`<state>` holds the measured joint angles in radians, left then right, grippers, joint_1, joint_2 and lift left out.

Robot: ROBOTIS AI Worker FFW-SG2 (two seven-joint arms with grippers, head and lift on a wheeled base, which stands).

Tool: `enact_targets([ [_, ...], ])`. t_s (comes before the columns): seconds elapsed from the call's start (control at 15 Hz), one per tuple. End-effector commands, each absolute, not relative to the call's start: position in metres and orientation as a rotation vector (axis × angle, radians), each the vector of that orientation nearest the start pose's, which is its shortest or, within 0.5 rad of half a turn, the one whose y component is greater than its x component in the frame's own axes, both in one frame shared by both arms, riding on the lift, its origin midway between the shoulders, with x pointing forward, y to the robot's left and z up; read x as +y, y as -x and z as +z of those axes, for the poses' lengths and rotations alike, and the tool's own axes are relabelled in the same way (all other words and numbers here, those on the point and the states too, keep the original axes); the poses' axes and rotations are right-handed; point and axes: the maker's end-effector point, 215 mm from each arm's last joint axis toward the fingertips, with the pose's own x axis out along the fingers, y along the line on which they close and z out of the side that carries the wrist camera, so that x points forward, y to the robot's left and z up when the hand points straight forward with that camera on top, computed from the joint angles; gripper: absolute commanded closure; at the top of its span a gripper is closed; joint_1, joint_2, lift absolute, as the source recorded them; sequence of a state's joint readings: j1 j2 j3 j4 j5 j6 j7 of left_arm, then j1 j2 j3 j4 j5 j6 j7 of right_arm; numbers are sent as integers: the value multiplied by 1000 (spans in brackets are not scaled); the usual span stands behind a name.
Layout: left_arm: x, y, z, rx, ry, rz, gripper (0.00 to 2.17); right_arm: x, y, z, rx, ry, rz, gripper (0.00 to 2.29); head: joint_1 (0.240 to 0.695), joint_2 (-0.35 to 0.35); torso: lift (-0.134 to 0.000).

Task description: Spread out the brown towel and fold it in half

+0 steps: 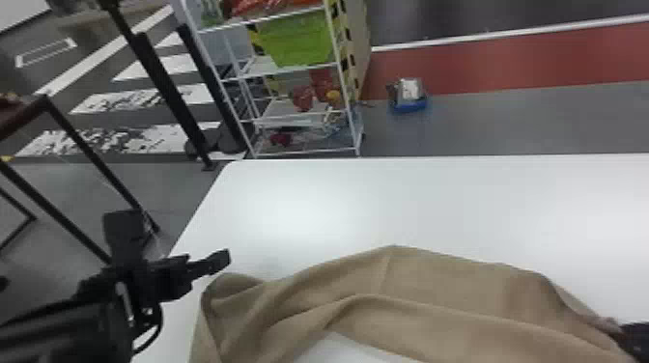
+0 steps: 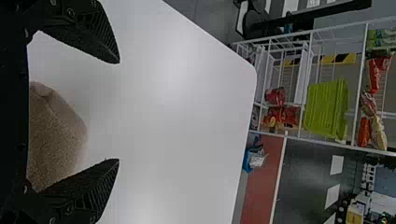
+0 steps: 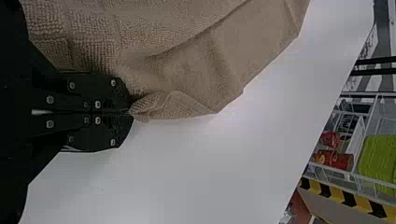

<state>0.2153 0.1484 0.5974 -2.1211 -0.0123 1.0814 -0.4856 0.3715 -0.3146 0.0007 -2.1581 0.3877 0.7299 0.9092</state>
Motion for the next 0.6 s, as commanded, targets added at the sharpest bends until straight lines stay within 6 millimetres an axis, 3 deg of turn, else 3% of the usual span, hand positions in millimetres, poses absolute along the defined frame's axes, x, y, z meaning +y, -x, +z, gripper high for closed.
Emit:
enact_targets([
  [0.0,500,-437,-424,685,11,147,151,-216,-383,-459,722,410,714,1656,695,350,-124],
  [0.13,505,-446,-425,691,17,120,147,-219,-389,-463,732,399,703,1656,695,350,-124],
  [0.27,510,-443,-421,711,13,99,147,-224,-396,-466,744,390,689,1656,695,350,-124],
  [0.47,516,-417,-411,757,78,79,144,-233,-410,-472,756,376,676,1656,695,350,-124],
  [0.53,507,-411,-409,773,115,46,144,-235,-414,-473,757,378,673,1656,695,350,-124],
])
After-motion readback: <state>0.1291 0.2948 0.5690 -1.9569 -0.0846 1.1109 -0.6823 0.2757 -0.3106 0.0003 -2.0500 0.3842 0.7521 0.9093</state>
